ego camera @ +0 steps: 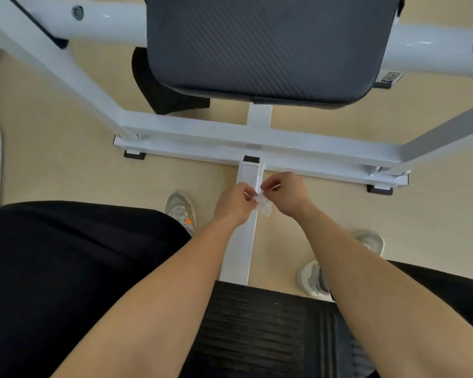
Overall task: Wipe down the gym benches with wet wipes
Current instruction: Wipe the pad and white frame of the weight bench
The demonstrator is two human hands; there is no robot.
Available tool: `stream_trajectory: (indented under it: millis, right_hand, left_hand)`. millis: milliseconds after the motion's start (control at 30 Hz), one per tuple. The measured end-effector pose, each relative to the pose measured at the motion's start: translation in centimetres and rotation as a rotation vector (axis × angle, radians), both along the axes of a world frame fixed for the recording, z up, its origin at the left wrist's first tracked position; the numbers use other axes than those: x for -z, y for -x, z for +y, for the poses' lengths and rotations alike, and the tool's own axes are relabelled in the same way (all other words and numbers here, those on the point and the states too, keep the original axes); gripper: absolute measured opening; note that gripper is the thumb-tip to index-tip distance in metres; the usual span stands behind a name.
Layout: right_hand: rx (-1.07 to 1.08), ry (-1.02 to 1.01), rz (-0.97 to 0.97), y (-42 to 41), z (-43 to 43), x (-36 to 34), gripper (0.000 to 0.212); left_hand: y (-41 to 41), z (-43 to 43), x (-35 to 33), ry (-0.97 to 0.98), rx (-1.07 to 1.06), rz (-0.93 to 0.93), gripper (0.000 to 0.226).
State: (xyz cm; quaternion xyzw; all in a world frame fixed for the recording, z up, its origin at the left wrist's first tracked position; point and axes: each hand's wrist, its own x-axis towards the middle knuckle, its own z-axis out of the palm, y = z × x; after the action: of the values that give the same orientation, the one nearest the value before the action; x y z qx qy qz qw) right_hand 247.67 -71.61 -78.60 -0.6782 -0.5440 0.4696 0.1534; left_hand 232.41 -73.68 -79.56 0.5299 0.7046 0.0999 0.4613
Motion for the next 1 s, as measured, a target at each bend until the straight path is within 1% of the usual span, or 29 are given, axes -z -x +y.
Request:
stream_trajectory:
  millis: [67, 167, 233, 300, 367, 400, 500, 667, 733, 833, 867, 967, 1000]
  right_hand:
    - [0.002, 0.018, -0.014, 1.0, -1.2, 2.1, 0.021]
    - [0.038, 0.054, -0.008, 2.7, -2.8, 5.8, 0.022]
    - [0.046, 0.052, -0.032, 3.7, -3.6, 8.1, 0.026]
    - [0.066, -0.001, -0.067, 4.2, -4.1, 9.7, 0.027]
    - [0.037, -0.078, -0.106, 4.5, -4.3, 11.0, 0.024]
    - [0.002, -0.119, -0.127, 4.6, -4.5, 11.5, 0.023]
    - [-0.143, -0.23, -0.211, 4.6, -5.3, 12.8, 0.025]
    - [-0.462, -0.441, -0.427, 4.0, -7.7, 14.3, 0.033]
    - [-0.568, -0.421, -0.457, 4.1, -9.1, 14.1, 0.04]
    - [-0.65, -0.355, -0.477, 4.1, -10.0, 13.6, 0.062]
    - [-0.678, -0.35, -0.496, 4.0, -10.0, 13.4, 0.063]
    - [-0.786, -0.379, -0.595, 3.2, -10.5, 13.5, 0.055]
    - [-0.811, -0.383, -0.62, 2.8, -10.8, 13.6, 0.056]
  left_hand:
    - [1.1, -0.5, 1.6, 0.04, 0.042, 0.049, 0.011]
    - [2.9, -0.7, 4.1, 0.088, 0.02, 0.09, 0.024]
    - [3.8, -0.9, 5.6, 0.126, -0.019, 0.054, 0.031]
    - [4.3, -0.8, 7.1, 0.159, -0.097, -0.031, 0.036]
    - [4.5, -0.7, 8.4, 0.147, -0.164, -0.086, 0.033]
    - [4.6, -0.7, 9.1, 0.12, -0.16, -0.075, 0.027]
    - [5.2, -1.1, 10.6, 0.017, -0.091, 0.021, 0.014]
    - [5.8, -2.2, 11.8, -0.154, 0.079, 0.198, 0.012]
    - [5.7, -2.8, 11.8, -0.236, 0.163, 0.21, 0.013]
    - [5.8, -4.3, 11.9, -0.287, 0.286, 0.199, 0.018]
    - [5.9, -4.8, 11.8, -0.305, 0.334, 0.216, 0.021]
    - [6.7, -6.2, 11.8, -0.364, 0.471, 0.305, 0.029]
    - [7.0, -6.6, 11.9, -0.385, 0.52, 0.344, 0.033]
